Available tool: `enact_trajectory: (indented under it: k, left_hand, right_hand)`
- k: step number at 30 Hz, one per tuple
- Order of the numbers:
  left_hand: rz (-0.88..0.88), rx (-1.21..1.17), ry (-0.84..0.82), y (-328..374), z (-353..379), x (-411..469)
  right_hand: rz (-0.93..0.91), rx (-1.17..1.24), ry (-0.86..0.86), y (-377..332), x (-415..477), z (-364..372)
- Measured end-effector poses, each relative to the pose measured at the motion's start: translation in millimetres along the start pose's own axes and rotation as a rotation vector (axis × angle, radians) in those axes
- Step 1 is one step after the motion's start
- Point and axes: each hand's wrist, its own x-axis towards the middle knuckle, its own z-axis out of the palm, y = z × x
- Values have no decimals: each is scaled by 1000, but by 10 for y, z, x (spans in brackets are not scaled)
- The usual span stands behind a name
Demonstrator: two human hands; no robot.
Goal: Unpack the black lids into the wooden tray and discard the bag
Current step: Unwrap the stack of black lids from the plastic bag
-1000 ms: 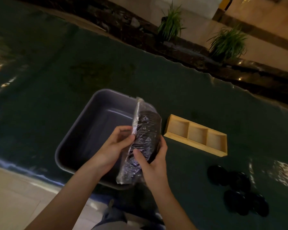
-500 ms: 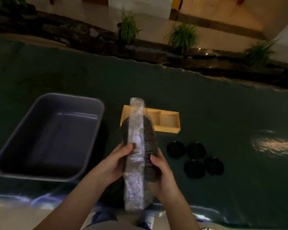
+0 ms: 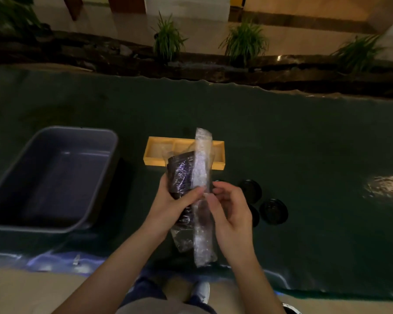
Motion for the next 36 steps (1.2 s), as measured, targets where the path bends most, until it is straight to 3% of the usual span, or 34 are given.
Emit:
enact_trajectory:
  k: [5,10,14,18,20,23,27,30,32,36]
  left_hand:
    - [-17,-31,-42,12,-62,-144]
    - [46,91,65,46,-235,-147]
    - [30,49,95,67,-410,-103]
    - [30,108,123,47,-473,-49]
    - [51,109,165,47,-501,-21]
    - [66,62,155,105,-585,14]
    - [-91,-219,39,200,-753,92]
    - [-123,-249,-24,270,-804,142]
    - [-105,-244,-26,287,-803,177]
    - [-21,-166,6,314,-788,212]
  right_hand:
    - [14,-261,-123,-141,-59,117]
    - [4,-281,-32,-179,-68,296]
    - [-91,-273,0,-228,-34,429]
    - [-230,-436,58,-227,11,554]
    - [-206,-468,26,-256,42,615]
    - [-95,-347,-12,-260,154,627]
    - [292,250,-44,-273,326,504]
    - [379,511,-76,-312,373,494]
    - [321,401,-31,-296,388,520]
    - [53,-65,80,-273,395,514]
